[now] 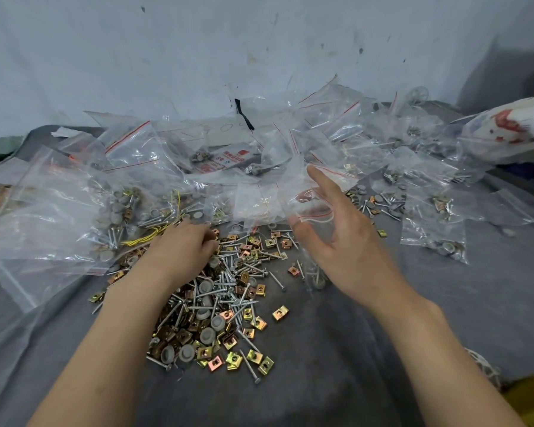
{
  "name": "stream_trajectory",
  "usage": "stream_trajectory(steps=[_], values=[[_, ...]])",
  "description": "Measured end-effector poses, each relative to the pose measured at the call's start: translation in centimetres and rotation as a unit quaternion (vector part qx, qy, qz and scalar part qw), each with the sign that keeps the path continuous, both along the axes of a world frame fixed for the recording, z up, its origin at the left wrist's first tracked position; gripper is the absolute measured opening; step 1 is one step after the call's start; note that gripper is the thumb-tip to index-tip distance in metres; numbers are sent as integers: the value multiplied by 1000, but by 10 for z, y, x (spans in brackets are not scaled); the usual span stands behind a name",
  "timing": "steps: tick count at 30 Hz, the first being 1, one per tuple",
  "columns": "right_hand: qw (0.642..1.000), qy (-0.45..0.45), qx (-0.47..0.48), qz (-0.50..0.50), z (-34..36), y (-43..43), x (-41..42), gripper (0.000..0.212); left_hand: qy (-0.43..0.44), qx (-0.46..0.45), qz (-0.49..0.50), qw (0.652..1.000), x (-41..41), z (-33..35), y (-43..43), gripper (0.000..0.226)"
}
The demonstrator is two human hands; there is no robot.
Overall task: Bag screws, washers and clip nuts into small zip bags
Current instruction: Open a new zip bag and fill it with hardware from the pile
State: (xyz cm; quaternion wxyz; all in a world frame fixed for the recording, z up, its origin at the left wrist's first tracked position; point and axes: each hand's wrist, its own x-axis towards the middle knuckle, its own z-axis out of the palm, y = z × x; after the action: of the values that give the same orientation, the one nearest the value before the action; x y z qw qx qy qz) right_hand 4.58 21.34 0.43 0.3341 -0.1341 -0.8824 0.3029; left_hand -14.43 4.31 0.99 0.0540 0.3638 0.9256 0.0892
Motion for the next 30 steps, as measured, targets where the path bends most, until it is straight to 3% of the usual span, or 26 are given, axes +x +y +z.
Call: stream_trajectory(steps=[6, 12, 19, 30], values=[[1000, -6, -1, -4, 0, 1, 0, 69, -23, 28, -7, 999, 1, 3, -5, 14], [1000, -7, 6, -7, -1, 1, 1, 70, 3, 17, -3, 1000, 0, 2, -7, 19], [1000, -9, -3, -11, -2, 2, 1, 68, 46, 75, -3, 996, 4, -3, -12, 15], [1000, -7, -5, -8, -6, 2, -3, 68, 45, 84, -9, 995, 1, -4, -17, 25]])
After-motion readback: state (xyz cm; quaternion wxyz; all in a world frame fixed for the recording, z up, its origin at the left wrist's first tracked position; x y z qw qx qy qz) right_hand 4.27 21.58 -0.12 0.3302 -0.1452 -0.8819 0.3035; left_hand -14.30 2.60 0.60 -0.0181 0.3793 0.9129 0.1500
